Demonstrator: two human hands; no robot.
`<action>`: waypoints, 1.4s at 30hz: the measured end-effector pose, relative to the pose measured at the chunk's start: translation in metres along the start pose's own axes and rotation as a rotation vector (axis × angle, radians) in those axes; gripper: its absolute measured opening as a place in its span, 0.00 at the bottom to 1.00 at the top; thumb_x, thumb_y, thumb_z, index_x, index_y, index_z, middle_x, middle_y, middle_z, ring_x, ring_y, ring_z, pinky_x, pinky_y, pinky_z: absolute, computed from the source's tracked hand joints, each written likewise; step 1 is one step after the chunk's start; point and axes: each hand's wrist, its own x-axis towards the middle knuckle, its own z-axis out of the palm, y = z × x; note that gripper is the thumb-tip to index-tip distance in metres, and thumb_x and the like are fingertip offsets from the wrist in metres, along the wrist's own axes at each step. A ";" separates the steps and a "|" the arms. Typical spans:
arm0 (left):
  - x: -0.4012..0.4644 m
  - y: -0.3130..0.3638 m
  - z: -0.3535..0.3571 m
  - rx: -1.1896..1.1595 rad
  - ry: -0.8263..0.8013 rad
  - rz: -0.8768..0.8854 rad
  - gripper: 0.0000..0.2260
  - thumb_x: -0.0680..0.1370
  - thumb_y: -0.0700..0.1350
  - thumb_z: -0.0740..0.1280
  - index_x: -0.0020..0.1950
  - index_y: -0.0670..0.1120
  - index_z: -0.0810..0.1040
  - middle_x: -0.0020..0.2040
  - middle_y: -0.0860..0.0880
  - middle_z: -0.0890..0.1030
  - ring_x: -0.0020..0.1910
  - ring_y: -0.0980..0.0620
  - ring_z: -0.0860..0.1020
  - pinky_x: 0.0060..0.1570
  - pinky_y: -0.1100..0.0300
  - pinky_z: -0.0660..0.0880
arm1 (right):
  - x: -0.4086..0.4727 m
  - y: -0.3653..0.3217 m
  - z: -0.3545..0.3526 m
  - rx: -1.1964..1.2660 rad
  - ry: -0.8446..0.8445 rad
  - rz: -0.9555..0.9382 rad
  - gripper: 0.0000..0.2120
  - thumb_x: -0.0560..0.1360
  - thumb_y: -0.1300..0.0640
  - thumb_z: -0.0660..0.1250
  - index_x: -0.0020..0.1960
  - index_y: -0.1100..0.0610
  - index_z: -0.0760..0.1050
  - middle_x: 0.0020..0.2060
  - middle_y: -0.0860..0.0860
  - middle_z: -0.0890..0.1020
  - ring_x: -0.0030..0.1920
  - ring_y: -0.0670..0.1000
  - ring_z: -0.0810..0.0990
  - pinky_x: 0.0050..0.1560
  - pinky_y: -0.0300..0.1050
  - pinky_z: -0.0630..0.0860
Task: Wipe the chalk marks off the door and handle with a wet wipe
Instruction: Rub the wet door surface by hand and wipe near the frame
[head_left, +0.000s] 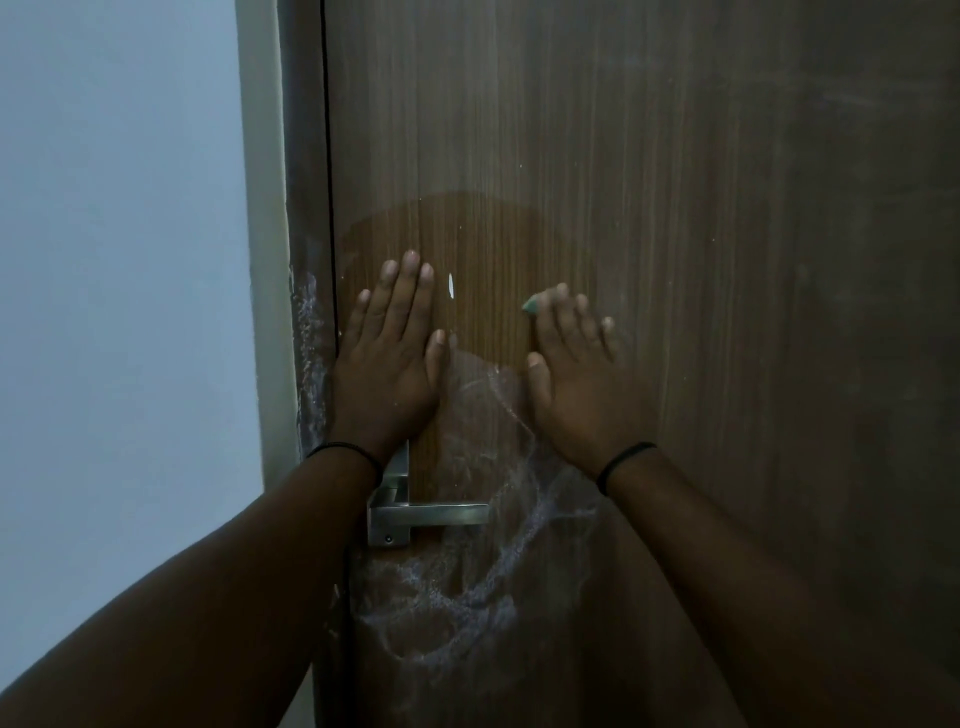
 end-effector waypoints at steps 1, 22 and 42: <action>0.000 0.000 0.000 0.003 0.000 0.000 0.27 0.84 0.52 0.50 0.82 0.46 0.49 0.82 0.47 0.49 0.81 0.51 0.46 0.79 0.48 0.48 | 0.008 0.005 -0.005 0.008 0.035 0.058 0.28 0.84 0.50 0.46 0.81 0.56 0.43 0.80 0.54 0.46 0.80 0.53 0.43 0.79 0.55 0.43; -0.001 -0.004 -0.001 -0.229 0.139 -0.092 0.23 0.85 0.47 0.51 0.80 0.44 0.56 0.81 0.47 0.57 0.81 0.51 0.51 0.79 0.51 0.49 | -0.011 -0.063 0.026 -0.066 -0.086 -0.226 0.30 0.81 0.47 0.43 0.81 0.57 0.46 0.80 0.53 0.48 0.80 0.51 0.43 0.79 0.52 0.44; -0.003 -0.007 0.007 -0.036 0.115 -0.020 0.24 0.85 0.44 0.54 0.81 0.45 0.53 0.82 0.46 0.54 0.81 0.49 0.49 0.79 0.51 0.47 | -0.056 -0.005 0.021 -0.134 -0.176 -0.261 0.29 0.83 0.46 0.42 0.81 0.55 0.45 0.80 0.52 0.46 0.80 0.50 0.43 0.79 0.52 0.45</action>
